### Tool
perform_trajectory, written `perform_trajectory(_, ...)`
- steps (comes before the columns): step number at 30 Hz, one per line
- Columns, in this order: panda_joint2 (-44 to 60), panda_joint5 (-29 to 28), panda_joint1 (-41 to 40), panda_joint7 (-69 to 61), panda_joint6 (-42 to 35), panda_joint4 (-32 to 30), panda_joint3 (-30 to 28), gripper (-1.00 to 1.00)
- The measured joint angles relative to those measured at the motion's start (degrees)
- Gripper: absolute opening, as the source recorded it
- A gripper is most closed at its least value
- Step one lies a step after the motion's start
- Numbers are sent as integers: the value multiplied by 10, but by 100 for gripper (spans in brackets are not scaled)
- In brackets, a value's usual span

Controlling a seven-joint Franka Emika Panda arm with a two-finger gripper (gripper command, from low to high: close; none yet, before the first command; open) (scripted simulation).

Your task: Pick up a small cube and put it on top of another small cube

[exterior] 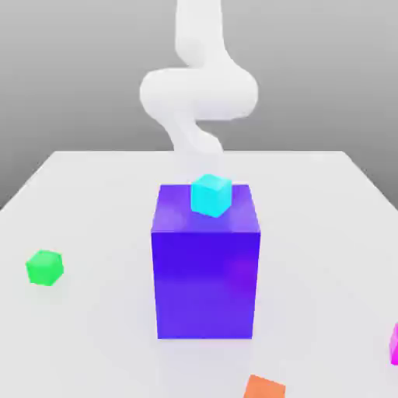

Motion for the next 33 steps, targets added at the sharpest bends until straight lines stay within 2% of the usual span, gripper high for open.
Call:
perform_trajectory(9,185,-62,-45,197,41,9,139,0)
perform_trajectory(17,355,-158,-38,398,72,19,224,0)
perform_trajectory(24,502,-224,23,562,101,27,237,0)
perform_trajectory(33,662,-231,111,710,165,34,237,0)
